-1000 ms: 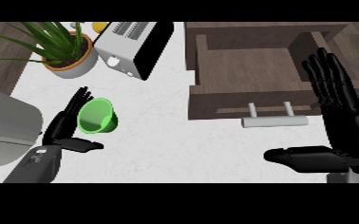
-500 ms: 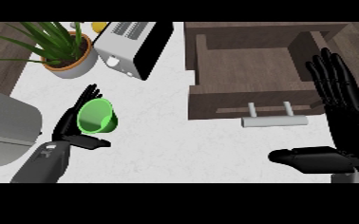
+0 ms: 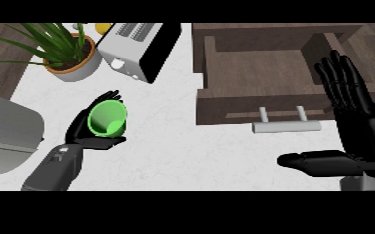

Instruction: Pick up the cup, place it into the drawer and close the drawer

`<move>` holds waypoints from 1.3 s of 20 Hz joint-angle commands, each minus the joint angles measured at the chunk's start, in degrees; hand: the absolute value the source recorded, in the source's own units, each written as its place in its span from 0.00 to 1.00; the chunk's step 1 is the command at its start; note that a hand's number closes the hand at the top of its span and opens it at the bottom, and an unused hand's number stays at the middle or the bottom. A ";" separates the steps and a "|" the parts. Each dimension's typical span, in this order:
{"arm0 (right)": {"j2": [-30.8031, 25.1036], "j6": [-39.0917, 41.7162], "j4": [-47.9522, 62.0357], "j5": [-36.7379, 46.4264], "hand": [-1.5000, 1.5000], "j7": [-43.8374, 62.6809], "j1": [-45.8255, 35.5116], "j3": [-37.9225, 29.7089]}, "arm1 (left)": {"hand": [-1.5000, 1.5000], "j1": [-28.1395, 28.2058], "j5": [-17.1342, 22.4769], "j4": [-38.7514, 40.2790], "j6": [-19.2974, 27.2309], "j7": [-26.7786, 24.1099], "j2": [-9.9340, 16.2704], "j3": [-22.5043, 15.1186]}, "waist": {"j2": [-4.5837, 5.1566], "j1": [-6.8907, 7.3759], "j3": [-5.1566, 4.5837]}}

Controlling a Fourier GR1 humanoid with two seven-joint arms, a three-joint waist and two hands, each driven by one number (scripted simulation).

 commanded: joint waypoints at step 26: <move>-0.13 -0.19 0.17 1.74 0.00 -0.51 1.37 -0.25 | 1.00 1.14 13.96 -10.41 1.49 -10.24 -3.30 10.41 | -0.87 1.65 0.25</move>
